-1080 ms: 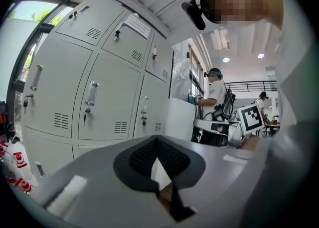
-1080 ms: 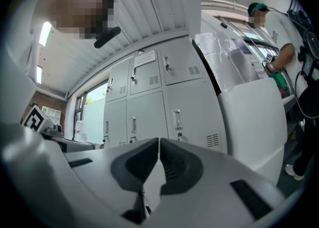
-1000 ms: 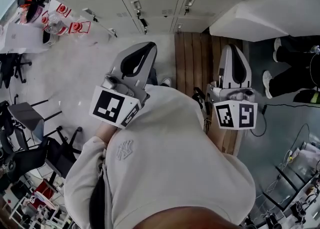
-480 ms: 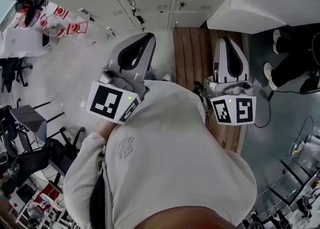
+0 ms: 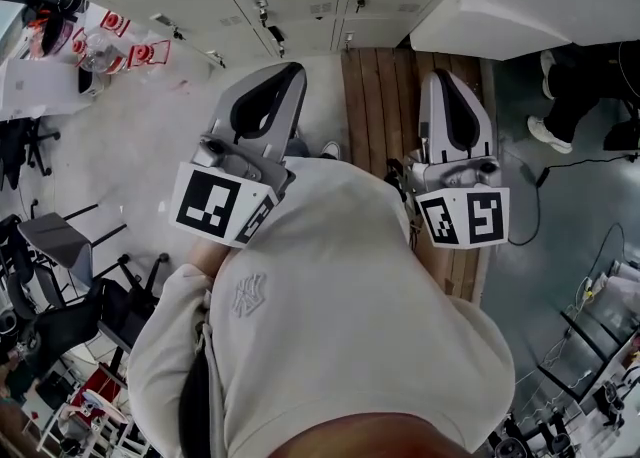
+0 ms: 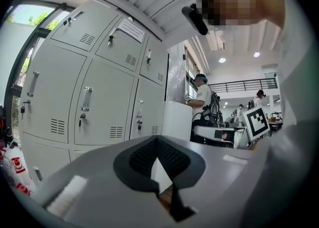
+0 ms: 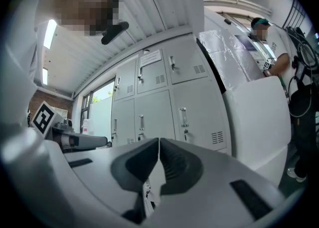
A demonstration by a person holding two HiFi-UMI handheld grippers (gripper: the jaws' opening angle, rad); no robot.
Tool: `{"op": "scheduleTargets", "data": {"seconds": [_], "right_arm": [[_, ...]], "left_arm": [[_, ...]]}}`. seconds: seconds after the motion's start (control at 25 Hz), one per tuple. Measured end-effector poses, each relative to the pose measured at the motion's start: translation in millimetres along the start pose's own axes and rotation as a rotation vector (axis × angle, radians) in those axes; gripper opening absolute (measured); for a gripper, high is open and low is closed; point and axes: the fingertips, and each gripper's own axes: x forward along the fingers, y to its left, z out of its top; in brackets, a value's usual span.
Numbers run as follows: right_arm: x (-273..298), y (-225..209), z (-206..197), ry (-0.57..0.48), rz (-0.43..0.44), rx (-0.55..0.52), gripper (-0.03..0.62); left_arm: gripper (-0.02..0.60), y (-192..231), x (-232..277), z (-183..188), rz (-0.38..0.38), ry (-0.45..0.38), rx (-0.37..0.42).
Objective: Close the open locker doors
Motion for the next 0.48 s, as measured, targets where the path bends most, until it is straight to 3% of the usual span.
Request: {"op": "scheduleTargets", "data": {"seconds": [0.48], "right_arm": [[4,23,-4,0.012,0.046,-0.003,0.015]], "left_arm": [[-0.002,4,-15,-4,0.013,-0.007,-0.013]]}}
